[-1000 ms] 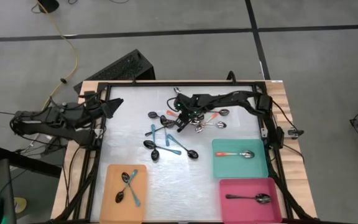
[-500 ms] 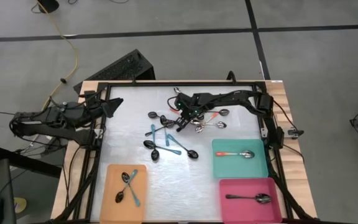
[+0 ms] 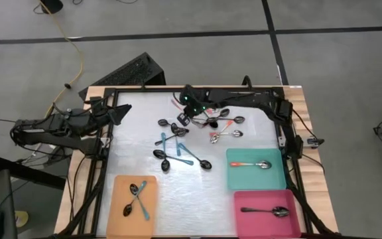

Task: Sort silverware by color (type)
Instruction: Put the orange spoon into the blue bin

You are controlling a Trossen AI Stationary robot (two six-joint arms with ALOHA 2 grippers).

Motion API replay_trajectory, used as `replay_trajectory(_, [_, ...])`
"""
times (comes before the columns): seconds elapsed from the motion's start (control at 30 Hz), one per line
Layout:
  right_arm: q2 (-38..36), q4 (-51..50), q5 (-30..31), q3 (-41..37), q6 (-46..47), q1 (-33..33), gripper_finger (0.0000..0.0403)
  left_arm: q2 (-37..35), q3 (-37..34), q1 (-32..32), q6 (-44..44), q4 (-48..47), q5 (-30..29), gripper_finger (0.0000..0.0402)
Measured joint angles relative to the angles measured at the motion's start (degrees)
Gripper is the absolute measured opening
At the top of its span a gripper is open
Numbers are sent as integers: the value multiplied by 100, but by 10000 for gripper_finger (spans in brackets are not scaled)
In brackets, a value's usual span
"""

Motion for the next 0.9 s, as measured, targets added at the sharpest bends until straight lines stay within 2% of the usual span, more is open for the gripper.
replay_trajectory(0.37, [-6,-341,-52,1753,-323,208,4,219,0,0,438,902,184,163])
replay_trajectory(0.53, [-4,-364,-76,2350,-418,474,4,445,0,0,859,1547,592,163])
replay_trajectory(0.73, [-15,-335,150,3201,-823,896,4,881,0,0,2002,2777,1212,163])
replay_trajectory(0.9, [-115,-193,262,3398,-929,1142,4,1308,0,44,2756,3881,1792,163])
